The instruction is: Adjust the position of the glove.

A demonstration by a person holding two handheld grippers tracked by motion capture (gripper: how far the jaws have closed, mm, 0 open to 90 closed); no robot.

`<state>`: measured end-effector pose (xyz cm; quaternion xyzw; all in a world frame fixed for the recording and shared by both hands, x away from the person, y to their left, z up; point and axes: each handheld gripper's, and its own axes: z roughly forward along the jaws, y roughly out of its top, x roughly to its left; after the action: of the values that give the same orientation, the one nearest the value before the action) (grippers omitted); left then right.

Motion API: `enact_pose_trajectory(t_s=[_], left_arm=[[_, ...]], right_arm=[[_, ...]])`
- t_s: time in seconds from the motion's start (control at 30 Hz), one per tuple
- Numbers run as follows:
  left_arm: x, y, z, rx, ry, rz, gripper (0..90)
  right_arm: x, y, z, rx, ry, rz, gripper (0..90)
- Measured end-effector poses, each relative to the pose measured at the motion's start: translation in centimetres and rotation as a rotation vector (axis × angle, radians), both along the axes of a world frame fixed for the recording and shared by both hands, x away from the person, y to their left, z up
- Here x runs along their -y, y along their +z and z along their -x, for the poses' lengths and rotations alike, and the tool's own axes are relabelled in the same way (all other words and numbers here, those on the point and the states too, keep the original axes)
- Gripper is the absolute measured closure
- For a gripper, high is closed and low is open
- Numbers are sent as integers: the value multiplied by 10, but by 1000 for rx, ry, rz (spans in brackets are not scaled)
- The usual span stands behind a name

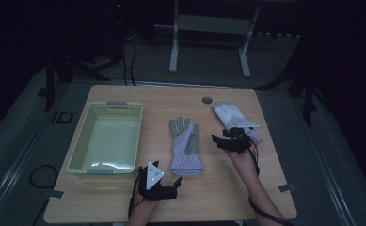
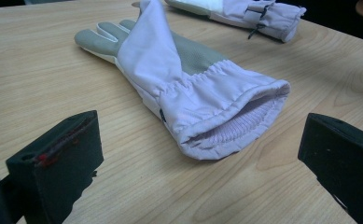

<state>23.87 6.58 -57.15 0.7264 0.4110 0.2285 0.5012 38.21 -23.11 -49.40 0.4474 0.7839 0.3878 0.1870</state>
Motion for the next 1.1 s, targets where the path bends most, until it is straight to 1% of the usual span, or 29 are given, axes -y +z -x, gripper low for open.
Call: enact_pose_trajectory(t_s=[0.1, 0.17, 0.2, 0.27, 0.33, 0.5, 0.6, 0.73, 0.87, 0.93, 1.1], left_arm=[[0, 0, 0, -1, 1, -1, 0], [0, 0, 0, -1, 1, -2, 0], [0, 0, 0, -1, 1, -1, 0], [0, 0, 0, 0, 2, 0, 0], [0, 0, 0, 0, 1, 0, 0], [0, 0, 0, -2, 2, 1, 0], [0, 0, 0, -2, 1, 2, 0], [0, 0, 0, -2, 1, 0, 0], [0, 0, 0, -2, 1, 0, 0], [0, 0, 0, -2, 2, 0, 0], [0, 0, 0, -3, 4, -2, 0]], right_arm=[[12, 3, -5, 0, -10, 21, 431], [15, 4, -7, 0, -13, 27, 434], [27, 5, -11, -5, -27, 35, 447], [36, 6, -14, -10, -37, 29, 449], [44, 7, -17, 0, -56, 26, 456], [63, 10, -29, -1, -85, 9, 458], [71, 12, -35, 1, -91, 5, 458], [81, 13, -43, -11, -92, 6, 459], [89, 15, -53, -17, -105, 5, 459], [92, 16, -58, -19, -102, 4, 459], [94, 18, -70, -27, -93, 25, 459]])
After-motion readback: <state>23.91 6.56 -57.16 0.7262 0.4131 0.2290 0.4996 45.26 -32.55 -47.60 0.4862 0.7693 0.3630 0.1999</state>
